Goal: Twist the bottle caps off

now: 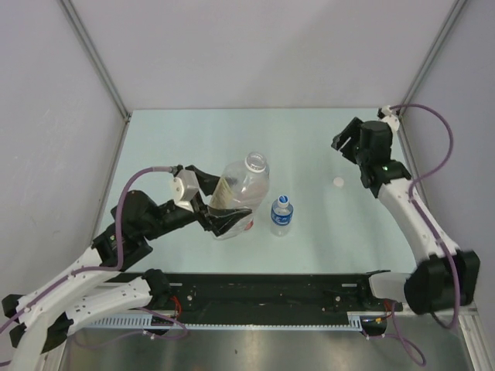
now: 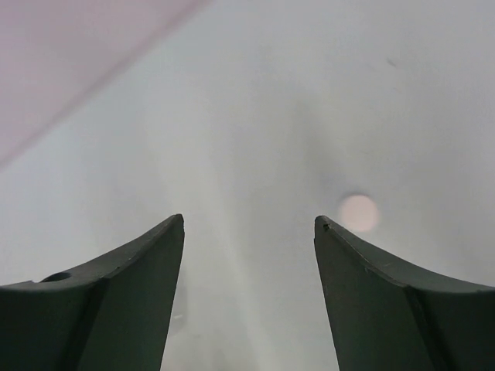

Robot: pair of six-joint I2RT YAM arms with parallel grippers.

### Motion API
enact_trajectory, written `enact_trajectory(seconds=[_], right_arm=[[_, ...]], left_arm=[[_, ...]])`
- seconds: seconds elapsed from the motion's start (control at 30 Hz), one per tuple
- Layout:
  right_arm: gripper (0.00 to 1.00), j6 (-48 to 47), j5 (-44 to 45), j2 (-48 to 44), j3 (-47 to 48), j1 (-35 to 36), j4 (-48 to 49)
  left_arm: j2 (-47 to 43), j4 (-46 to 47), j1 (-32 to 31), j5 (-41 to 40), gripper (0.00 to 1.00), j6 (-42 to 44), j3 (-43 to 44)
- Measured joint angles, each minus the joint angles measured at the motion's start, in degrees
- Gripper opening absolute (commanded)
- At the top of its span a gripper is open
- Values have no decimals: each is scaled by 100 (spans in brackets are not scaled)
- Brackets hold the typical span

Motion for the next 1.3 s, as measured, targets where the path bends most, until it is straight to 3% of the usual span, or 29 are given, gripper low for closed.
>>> enact_trajectory(seconds=[0.13,0.3,0.57,0.83,1.1,1.3], right_arm=[[72,2,-562,-1648,103,612,216],[78,-13,-2192,-3069,195,1097,807],[87,94,-4138,-3532,243,1167,1215],[87,-87,-4529,-3567,243,1440,710],[87,-345,-4363,-3576,243,2041,424],[80,-494,-4159,-3547,243,2415,326]], left_arm=[[234,85,0,-17,1,7,-7],[660,107,0,94,1,35,13],[1626,-55,0,1161,2,114,382],[1869,-37,0,1580,2,61,643],[1976,-68,-2,1609,2,63,807],[2037,-72,-2,1609,2,63,817]])
